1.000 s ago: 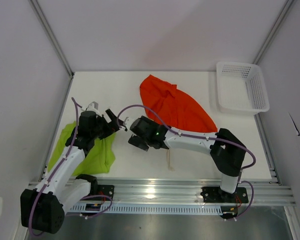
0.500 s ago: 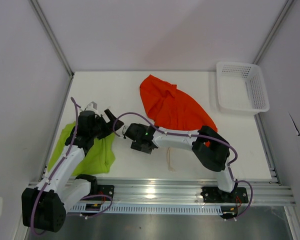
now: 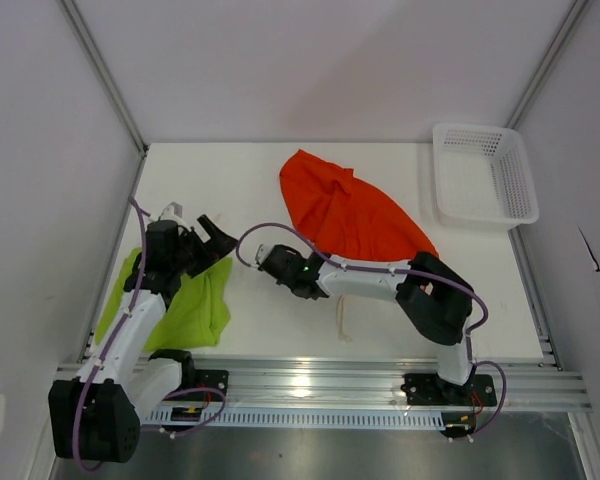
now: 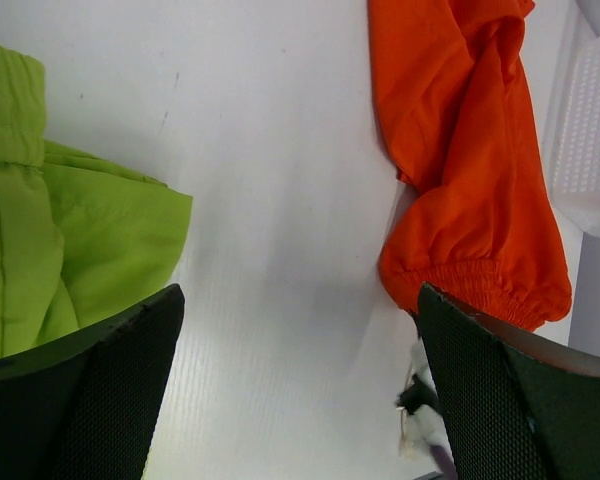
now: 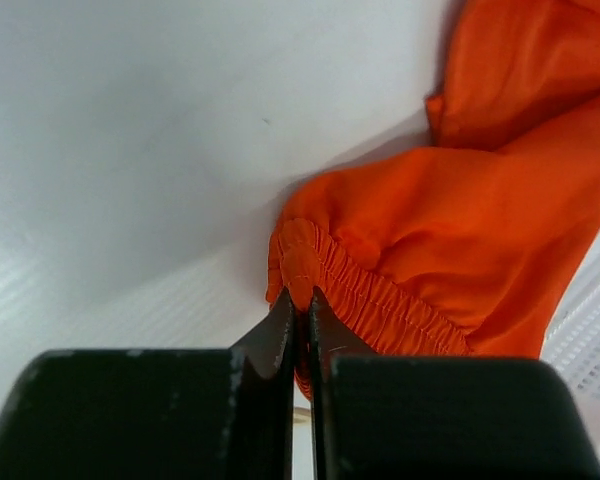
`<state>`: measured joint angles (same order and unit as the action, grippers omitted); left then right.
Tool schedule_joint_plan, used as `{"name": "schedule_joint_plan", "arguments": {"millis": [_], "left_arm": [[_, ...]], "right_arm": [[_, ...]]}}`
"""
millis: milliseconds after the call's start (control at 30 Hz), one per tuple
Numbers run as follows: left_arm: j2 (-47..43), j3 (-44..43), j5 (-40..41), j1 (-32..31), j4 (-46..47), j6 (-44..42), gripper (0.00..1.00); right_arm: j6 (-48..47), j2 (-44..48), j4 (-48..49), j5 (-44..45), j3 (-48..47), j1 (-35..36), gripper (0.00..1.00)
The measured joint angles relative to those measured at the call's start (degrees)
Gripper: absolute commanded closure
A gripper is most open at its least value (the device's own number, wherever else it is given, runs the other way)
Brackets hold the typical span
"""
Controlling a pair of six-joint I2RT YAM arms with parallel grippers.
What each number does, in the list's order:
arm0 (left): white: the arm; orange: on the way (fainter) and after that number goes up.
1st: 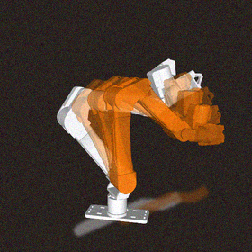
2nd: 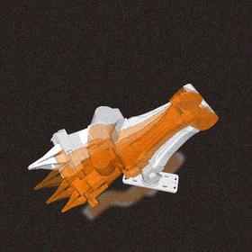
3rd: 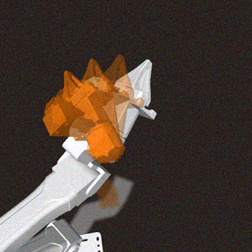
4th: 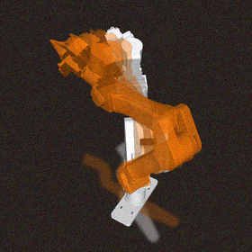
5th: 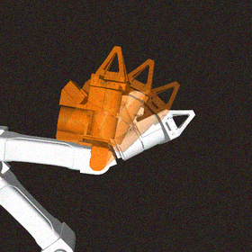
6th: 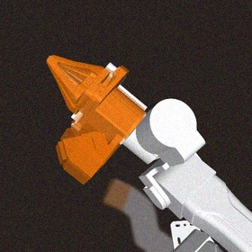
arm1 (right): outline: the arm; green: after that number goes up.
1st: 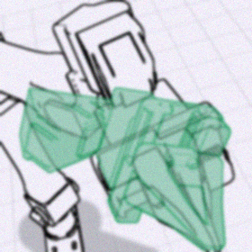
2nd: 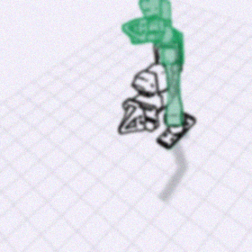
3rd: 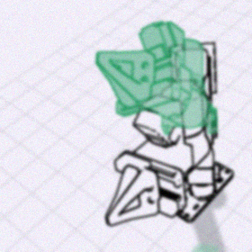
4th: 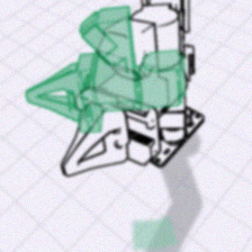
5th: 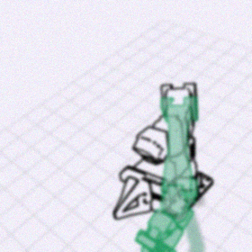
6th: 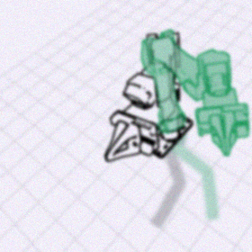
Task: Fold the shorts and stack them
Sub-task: Flatten the shorts out
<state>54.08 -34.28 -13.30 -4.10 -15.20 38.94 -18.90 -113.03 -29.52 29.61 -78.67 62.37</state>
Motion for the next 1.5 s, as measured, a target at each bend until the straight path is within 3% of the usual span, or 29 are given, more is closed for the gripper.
{"name": "schedule_joint_plan", "arguments": {"millis": [300,467,767,1033,1333,1500], "left_arm": [[-0.24,0.00,-4.68,5.60,0.63,0.83,0.01],[-0.09,0.20,-5.95,4.52,2.47,1.07,0.01],[8.07,0.13,-3.43,-14.75,14.12,-1.22,0.03],[20.11,-7.80,4.50,-29.33,22.64,-10.64,0.02],[26.64,-11.21,9.79,-31.23,32.24,-23.34,0.02],[29.35,-11.15,9.49,-34.12,38.49,-33.27,0.08]], "right_arm": [[1.46,15.93,9.25,2.45,9.53,-3.54,1.00],[5.79,26.53,12.04,-3.96,11.19,-8.55,1.00],[17.86,46.05,12.20,-20.98,9.44,-29.18,1.00],[22.23,46.99,6.71,-32.87,3.74,-36.89,1.00],[24.30,46.66,4.39,-39.95,3.76,-41.46,1.00],[25.51,45.77,4.46,-44.02,3.74,-44.13,1.00]]}}
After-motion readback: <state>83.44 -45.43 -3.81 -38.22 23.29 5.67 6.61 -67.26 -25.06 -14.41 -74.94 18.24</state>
